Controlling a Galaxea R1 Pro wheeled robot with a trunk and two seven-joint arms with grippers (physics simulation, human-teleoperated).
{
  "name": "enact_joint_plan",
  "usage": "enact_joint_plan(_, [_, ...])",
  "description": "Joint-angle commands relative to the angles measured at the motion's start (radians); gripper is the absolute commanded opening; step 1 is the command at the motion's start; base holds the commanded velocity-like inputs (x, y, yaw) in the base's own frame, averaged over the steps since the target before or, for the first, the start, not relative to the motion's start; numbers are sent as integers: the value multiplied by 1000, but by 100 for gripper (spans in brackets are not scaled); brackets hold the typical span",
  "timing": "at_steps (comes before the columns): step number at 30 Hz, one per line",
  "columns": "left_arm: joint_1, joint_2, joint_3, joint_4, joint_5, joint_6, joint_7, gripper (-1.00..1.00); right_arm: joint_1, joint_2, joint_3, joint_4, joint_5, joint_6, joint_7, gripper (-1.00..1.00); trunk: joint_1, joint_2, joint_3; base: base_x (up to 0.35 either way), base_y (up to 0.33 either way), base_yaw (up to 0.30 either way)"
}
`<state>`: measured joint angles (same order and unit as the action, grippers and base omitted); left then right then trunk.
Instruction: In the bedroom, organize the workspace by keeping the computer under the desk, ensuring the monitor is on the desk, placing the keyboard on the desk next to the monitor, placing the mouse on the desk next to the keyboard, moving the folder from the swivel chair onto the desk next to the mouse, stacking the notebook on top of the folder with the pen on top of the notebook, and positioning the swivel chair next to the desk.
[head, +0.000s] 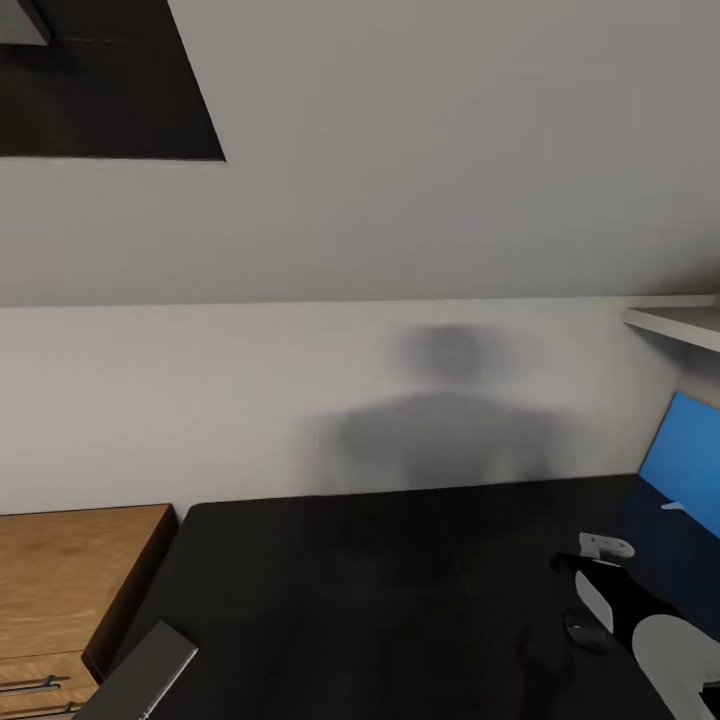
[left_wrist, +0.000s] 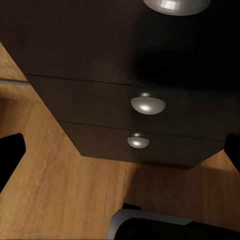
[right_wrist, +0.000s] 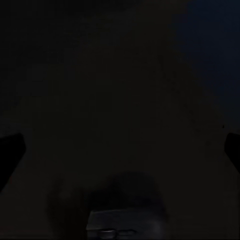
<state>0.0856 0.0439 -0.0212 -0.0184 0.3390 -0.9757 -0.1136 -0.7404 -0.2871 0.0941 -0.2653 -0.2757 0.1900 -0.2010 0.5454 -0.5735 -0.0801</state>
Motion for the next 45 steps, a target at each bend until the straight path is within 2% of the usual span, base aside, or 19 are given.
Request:
enact_joint_plan(1, [0,0,-2,-2,11,2,-9,100,0,-1,9,4,-9,2,-5,100,0,-2,-2,0,0,0])
enact_joint_plan(6, [0,3,-2,-2,11,8,-9,100,0,-5,9,20,-8,-5,8,100,0,-2,-2,0,0,0])
enact_joint_plan(10, [0,6,-2,-2,12,12,-9,100,0,-12,10,61,-8,-13,47,100,0,-2,-2,0,0,0])
enact_joint_plan(15, [0,7,-1,-2,12,11,-9,100,0,-13,10,87,-7,-33,71,100,20,-37,-17,0,0,0])
enact_joint_plan(38, [0,7,0,-2,12,12,-9,100,1,-19,10,152,-8,-54,75,100,108,-198,-89,0,0,0])
enact_joint_plan(45, [0,6,0,-2,12,12,-9,100,1,-20,10,183,-8,-103,94,100,135,-247,-111,0,0,0])
